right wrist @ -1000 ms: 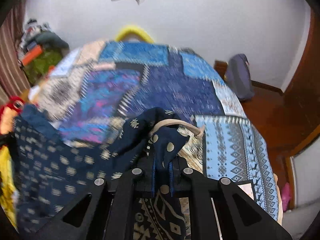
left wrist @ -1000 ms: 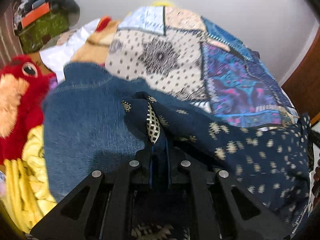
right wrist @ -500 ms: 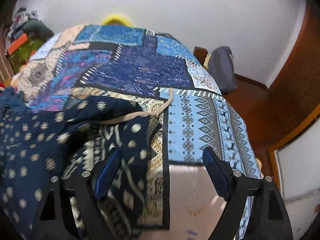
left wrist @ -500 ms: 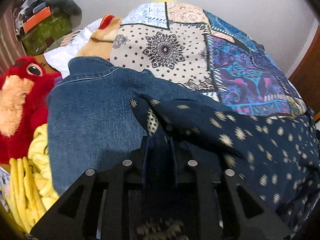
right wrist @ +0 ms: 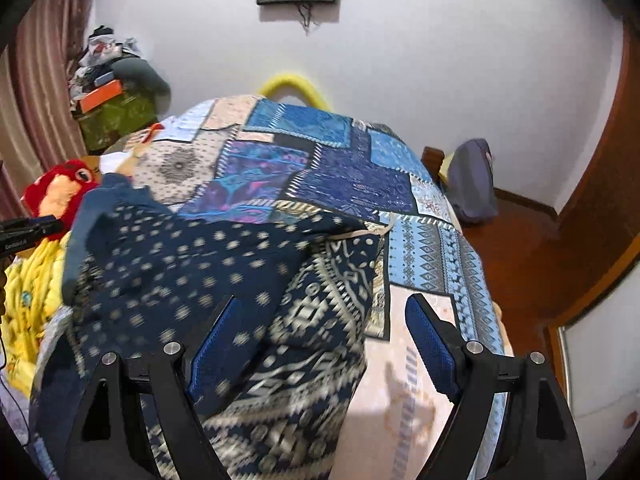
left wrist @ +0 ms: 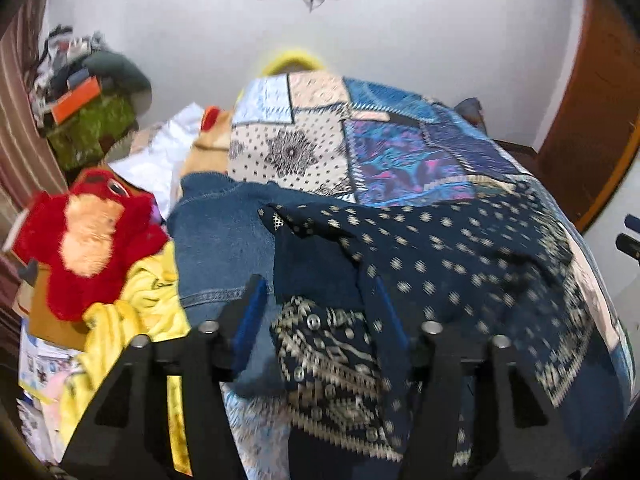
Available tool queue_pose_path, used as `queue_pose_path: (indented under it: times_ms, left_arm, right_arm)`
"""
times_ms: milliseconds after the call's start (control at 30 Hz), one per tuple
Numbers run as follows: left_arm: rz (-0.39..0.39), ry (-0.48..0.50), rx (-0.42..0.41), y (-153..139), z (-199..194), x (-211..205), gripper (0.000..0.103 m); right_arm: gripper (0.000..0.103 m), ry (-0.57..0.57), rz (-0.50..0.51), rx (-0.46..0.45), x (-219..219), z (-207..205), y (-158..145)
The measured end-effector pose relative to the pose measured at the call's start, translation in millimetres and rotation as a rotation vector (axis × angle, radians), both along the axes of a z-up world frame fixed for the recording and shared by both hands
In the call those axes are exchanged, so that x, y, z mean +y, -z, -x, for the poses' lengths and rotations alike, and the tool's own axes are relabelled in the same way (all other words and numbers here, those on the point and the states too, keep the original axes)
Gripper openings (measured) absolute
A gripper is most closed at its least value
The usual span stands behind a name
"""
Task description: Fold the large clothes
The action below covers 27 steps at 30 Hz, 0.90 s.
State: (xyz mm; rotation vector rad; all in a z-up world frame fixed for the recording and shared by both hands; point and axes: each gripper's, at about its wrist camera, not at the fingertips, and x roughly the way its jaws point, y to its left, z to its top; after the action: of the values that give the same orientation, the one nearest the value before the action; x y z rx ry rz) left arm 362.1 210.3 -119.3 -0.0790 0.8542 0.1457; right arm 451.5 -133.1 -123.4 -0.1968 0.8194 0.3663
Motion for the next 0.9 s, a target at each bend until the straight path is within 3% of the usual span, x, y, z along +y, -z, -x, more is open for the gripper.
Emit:
queue_pose_path:
  times_ms: [200,400,533,767,900]
  left_arm:
    - [0.004,0.066,-0.006,-17.7,56.8,-20.5,0.068]
    - [0.071,0.073,0.036,1.6,103.5,-21.8,0.072]
    - [0.141,0.039,0.114,37.8,133.7,-7.1,0.072]
    - [0.305,-0.031,0.338,125.5,177.7,8.1,0.072]
    - [0.429,-0.02,0.384,152.2,191.6,3.9,0.072]
  right_arm:
    - [0.083,-0.031,-0.007,-0.01,-4.1,62.9,-18.3]
    - [0.083,-0.044,0.005,-0.007,-15.9,119.4,-10.2]
    - [0.083,-0.031,-0.025,0.065,-30.2,147.2,10.8]
    - [0.083,-0.027,-0.079,0.285,-52.1,174.6,59.9]
    - [0.083,-0.009,-0.159,0.387,-65.5,185.5,77.7]
